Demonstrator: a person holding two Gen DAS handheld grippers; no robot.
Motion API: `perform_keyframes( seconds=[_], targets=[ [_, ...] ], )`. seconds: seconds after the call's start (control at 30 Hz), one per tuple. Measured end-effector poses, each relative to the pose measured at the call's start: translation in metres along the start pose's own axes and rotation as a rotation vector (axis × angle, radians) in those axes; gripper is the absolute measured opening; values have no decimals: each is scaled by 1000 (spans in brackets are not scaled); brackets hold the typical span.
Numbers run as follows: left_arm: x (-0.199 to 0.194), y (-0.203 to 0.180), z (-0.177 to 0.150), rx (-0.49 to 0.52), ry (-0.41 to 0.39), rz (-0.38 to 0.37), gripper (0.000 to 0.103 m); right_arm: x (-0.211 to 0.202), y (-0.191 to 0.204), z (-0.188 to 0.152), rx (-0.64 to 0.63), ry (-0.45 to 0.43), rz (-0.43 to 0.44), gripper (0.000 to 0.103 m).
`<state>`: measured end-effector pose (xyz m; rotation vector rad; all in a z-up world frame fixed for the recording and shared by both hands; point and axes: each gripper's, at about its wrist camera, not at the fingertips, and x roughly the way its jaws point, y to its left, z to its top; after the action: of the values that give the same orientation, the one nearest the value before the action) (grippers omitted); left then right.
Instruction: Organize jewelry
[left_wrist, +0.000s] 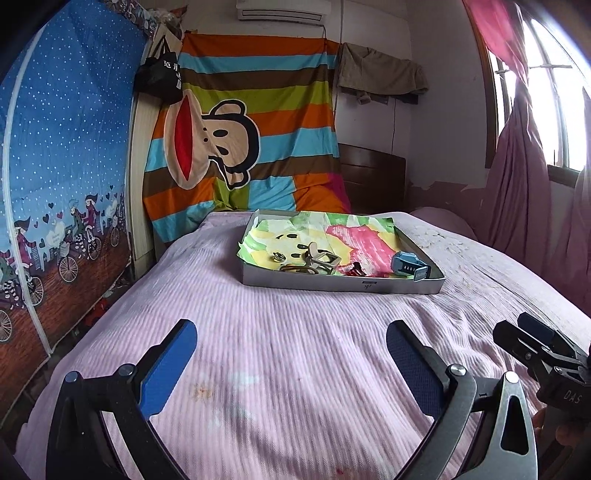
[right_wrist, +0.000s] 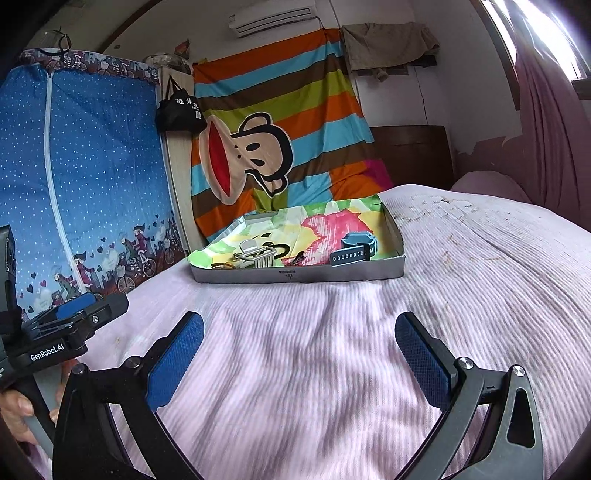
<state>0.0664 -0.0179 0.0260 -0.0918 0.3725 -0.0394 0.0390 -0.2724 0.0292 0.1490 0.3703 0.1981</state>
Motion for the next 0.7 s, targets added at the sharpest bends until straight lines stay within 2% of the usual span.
perform_keyframes(
  seconds=[0.7],
  targets=[
    [-12, -3, -7, 21, -15, 18, 103, -4, 1, -4, -13, -5, -10, 102]
  ],
)
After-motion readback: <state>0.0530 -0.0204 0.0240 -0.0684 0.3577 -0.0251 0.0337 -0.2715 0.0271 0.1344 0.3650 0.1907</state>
